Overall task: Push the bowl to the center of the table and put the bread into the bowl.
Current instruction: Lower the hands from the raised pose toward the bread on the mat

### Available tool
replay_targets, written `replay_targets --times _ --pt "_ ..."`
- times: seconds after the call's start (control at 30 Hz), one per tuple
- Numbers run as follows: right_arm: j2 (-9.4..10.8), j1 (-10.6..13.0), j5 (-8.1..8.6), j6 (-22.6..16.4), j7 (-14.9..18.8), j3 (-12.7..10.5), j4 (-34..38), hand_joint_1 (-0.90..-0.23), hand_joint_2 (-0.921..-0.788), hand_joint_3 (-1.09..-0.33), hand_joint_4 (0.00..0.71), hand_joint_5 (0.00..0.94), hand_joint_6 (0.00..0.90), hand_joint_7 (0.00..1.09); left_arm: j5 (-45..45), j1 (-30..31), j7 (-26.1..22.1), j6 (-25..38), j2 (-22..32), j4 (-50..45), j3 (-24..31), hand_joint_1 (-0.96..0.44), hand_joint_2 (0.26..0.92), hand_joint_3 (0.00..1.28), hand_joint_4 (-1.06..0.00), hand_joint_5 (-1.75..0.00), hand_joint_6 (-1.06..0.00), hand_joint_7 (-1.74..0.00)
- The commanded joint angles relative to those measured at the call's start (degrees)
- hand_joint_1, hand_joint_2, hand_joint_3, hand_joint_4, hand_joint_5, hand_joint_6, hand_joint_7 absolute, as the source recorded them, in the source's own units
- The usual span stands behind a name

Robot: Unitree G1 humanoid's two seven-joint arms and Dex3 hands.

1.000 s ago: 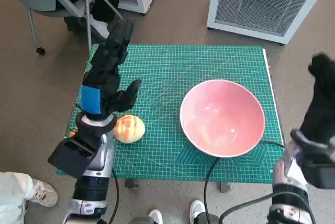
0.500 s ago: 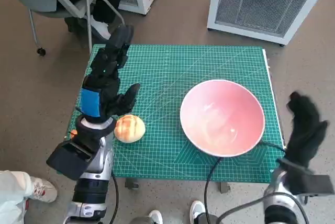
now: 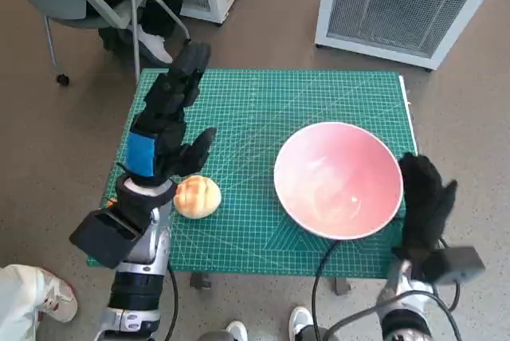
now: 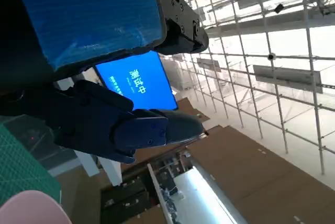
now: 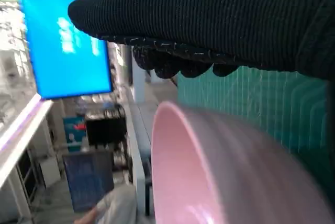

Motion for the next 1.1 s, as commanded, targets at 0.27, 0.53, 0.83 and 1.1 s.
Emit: replay_targets --times 0.27,0.53,0.83,1.1 --pt "1.96 -6.42 -0.38 6.19 -2.46 -0.28 3.31 -0.526 -0.921 -0.889 0.183 0.015 0.027 0.54 1.26 0.92 0.94 -0.09 1.18 -2.14 1.13 -0.65 0.921 0.4 -0.32 0.0 -0.35 0.0" --pt "3.37 -10.69 -0.06 8.21 -3.09 -0.97 3.76 -0.524 -0.921 -0.887 0.189 0.013 0.036 0.57 2.4 1.85 2.03 0.23 1.77 -3.14 1.33 -0.66 0.921 0.41 -0.32 0.0 -0.35 0.0" --pt "4.87 -14.5 -0.56 9.84 -3.84 -1.26 4.32 -0.547 -0.921 -0.871 0.192 0.01 0.032 0.59 2.99 3.24 2.35 0.08 2.9 -4.27 1.64 -0.67 0.921 0.41 -0.32 0.0 -0.34 0.0" --pt "5.39 -17.06 -1.57 12.21 -4.65 -0.62 4.83 -0.521 -0.921 -0.899 0.177 0.001 0.011 0.58 2.23 3.87 1.86 0.13 3.82 -4.61 1.89 -0.67 0.921 0.42 -0.32 0.0 -0.34 0.0"
